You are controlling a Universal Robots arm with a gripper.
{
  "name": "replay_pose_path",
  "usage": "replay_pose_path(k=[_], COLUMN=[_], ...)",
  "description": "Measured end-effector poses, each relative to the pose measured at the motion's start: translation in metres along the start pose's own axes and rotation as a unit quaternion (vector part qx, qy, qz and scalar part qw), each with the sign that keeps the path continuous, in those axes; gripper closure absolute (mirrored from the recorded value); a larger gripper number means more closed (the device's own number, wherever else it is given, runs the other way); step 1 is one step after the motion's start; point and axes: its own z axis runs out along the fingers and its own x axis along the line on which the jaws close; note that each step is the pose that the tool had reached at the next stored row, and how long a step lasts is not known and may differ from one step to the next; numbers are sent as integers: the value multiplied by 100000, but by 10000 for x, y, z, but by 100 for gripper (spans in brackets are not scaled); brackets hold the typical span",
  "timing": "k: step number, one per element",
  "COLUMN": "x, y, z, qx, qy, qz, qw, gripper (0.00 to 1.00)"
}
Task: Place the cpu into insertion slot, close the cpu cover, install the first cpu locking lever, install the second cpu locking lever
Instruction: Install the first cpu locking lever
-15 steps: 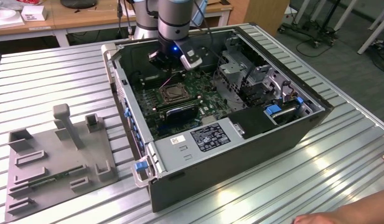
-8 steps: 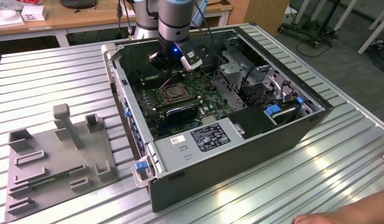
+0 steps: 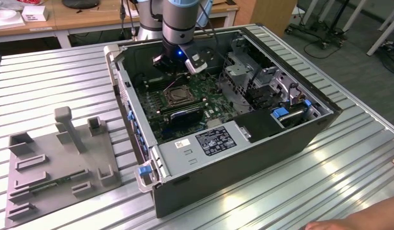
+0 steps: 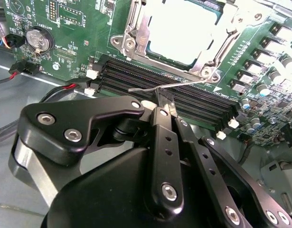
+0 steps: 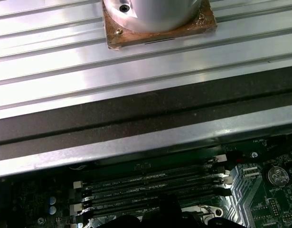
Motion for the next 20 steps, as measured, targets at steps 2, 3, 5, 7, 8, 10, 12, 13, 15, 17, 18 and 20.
replay_pose_path(k=[2,3,5,7,8,10,12,13,15,17,18,20], x=[0,0,-2,-2,-2,-2,-3,-3,-4,-5,-5,-5], y=[0,0,1,1,0,-3,-8,-10,-14,-17,-18,-18], z=[-2,-2,-3,-3,-2,7,18,25,38,49,49,49], qx=[-10,-10,2,2,11,2,5,1,3,4,15,15], qy=[-2,0,6,3,5,4,4,3,5,5,6,8], qz=[1,0,-3,1,2,-3,-2,-1,-2,0,3,0], qw=[100000,100000,100000,100000,100000,100000,100000,100000,100000,100000,100000,100000], gripper=[90,90,90,90,90,90,90,90,90,90,90,90])
